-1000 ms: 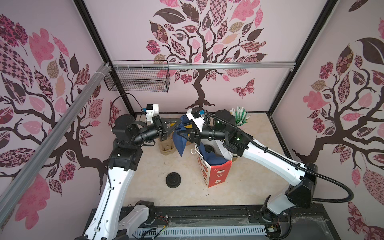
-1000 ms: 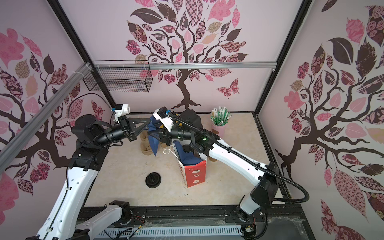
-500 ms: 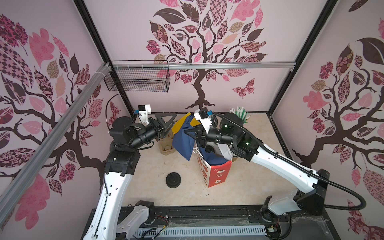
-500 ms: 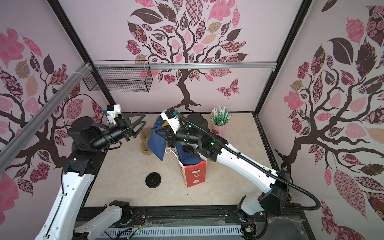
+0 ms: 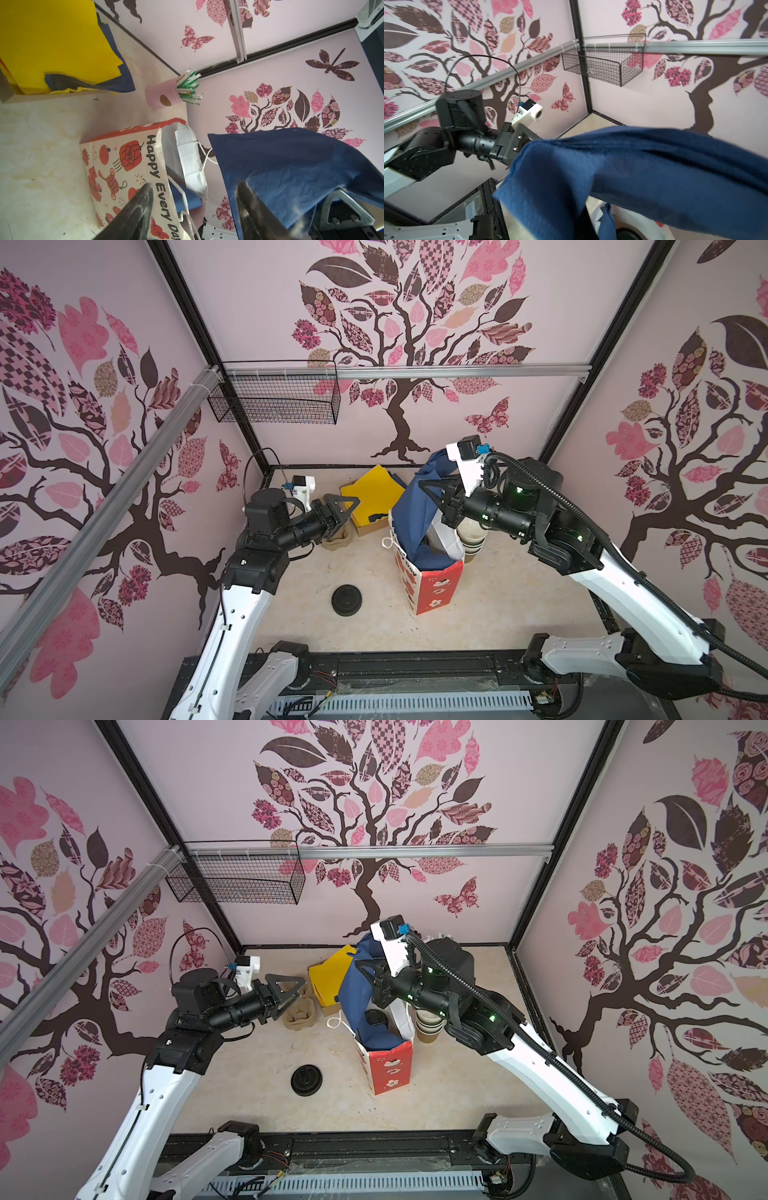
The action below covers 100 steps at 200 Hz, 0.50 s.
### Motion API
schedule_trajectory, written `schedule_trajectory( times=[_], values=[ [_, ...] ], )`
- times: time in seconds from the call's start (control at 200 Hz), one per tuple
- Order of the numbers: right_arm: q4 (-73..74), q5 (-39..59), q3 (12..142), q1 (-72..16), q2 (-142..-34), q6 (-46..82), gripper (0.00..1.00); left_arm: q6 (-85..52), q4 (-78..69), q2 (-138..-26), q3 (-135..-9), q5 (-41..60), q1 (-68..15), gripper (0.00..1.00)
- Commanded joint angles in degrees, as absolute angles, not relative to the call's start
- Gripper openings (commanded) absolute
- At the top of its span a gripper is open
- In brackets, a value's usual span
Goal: Pack the takeout coffee
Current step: 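Push the blue napkins down into the paper bag with the right gripper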
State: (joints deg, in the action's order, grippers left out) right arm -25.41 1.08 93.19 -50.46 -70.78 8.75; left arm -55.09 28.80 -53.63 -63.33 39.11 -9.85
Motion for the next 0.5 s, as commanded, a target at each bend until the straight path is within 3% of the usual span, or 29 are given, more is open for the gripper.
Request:
schedule_trajectory(
  times=[0.0, 0.19, 0.495],
  values=[
    [-31.8, -8.0, 92.0, -50.7, -71.0, 9.5, 0.0, -51.7, 27.9, -53.1, -61.4, 43.4, -11.2, 0.66],
    [-35.2, -8.5, 88.6, -50.7, -73.2, 6.7, 0.0, -51.0, 28.3, -52.7, -58.7, 43.6, -12.7, 0.66],
    [-37.4, 1.1, 83.5, -50.7, -77.3, 10.2, 0.0, -50.8, 29.8, -51.7, -56.1, 42.5, -12.8, 0.65]
  ],
)
